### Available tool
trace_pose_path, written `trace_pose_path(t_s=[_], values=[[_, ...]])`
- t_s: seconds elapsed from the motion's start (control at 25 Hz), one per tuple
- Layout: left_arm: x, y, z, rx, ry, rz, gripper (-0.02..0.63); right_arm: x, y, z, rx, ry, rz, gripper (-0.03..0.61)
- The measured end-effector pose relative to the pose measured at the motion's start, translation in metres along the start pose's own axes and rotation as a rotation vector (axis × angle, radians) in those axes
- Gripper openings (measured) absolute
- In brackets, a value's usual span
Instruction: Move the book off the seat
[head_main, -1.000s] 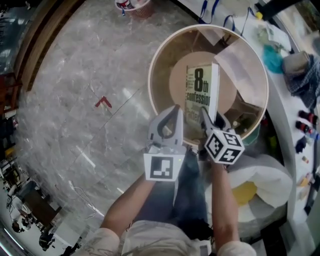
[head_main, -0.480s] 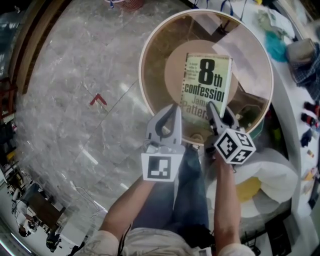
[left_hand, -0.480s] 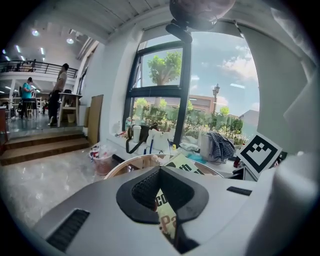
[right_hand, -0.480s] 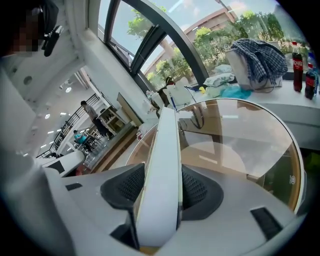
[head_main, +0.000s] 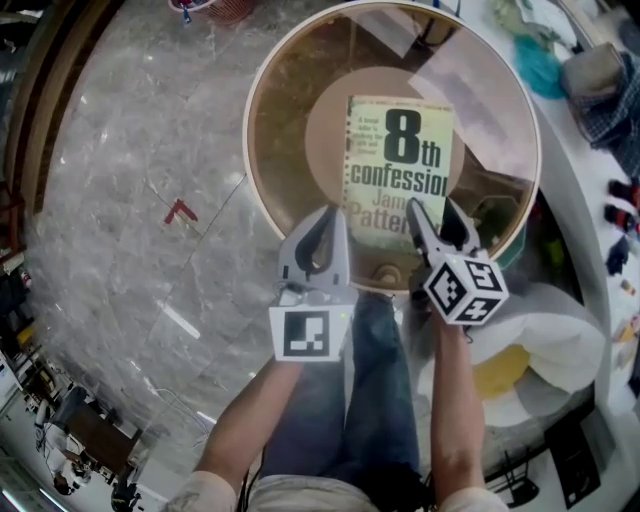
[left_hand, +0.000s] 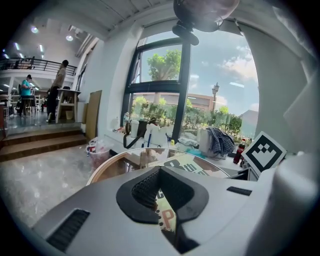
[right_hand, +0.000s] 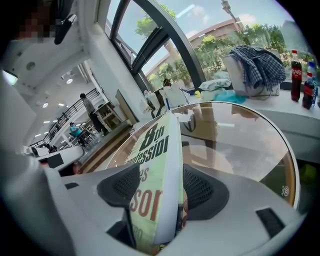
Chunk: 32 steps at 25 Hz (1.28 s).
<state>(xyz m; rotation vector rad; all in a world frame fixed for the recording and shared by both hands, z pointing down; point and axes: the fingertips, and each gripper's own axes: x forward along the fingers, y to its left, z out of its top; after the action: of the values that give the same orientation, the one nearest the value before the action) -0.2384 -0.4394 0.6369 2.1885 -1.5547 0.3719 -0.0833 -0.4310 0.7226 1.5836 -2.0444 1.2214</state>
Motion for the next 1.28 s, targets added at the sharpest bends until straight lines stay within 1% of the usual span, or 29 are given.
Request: trace_pose_path(t_s=[0.04,0.08,0.16,0.24,0.28,0.4,0.56,0.72,0.76,0.84,0.88,0.92,1.16,1.24,1.28], values=[[0.003,-0.001,-0.004,0.002,0.003,-0.002,0.0,0.001,-0.004,-0.002,-0.012,0.001,-0.016,0.258],[0.006,-0.001,-0.006,0.007,0.006,-0.006,0.0,0.002,-0.008,-0.005,-0.047,0.005,-0.041,0.258],[0.012,-0.004,-0.01,0.029,0.003,-0.023,0.0,0.003,-0.01,-0.01,-0.17,0.022,-0.087,0.257],[0.019,-0.008,-0.014,0.046,0.0,-0.035,0.0,0.005,-0.009,-0.016,-0.264,0.04,-0.1,0.256],[0.022,-0.01,-0.017,0.049,0.003,-0.036,0.0,0.005,-0.009,-0.019,-0.28,0.044,-0.1,0.256],[0.025,-0.013,-0.024,0.049,0.014,-0.031,0.0,0.004,-0.011,-0.021,-0.256,0.03,-0.098,0.256],[0.025,-0.017,-0.023,0.037,0.01,-0.021,0.0,-0.001,-0.013,-0.011,-0.228,-0.004,-0.105,0.256],[0.022,-0.025,-0.018,0.038,0.01,-0.024,0.0,-0.013,-0.004,0.002,-0.236,-0.039,-0.095,0.254],[0.021,-0.027,-0.015,0.042,0.004,-0.026,0.0,-0.017,0.0,0.005,-0.242,-0.047,-0.091,0.227],[0.018,-0.032,-0.005,0.05,-0.014,-0.03,0.0,-0.025,0.007,0.011,-0.252,-0.059,-0.082,0.201],[0.016,-0.035,0.001,0.052,-0.022,-0.032,0.0,-0.029,0.01,0.015,-0.258,-0.064,-0.079,0.173],[0.014,-0.039,0.007,0.051,-0.029,-0.034,0.0,-0.034,0.013,0.019,-0.261,-0.071,-0.076,0.157],[-0.006,-0.053,0.053,0.054,-0.075,-0.037,0.0,-0.07,0.038,0.054,-0.257,-0.132,-0.073,0.036],[-0.016,-0.058,0.07,0.065,-0.097,-0.033,0.001,-0.085,0.048,0.068,-0.271,-0.155,-0.066,0.006],[-0.021,-0.061,0.08,0.068,-0.107,-0.031,0.0,-0.093,0.053,0.076,-0.281,-0.164,-0.06,0.006]])
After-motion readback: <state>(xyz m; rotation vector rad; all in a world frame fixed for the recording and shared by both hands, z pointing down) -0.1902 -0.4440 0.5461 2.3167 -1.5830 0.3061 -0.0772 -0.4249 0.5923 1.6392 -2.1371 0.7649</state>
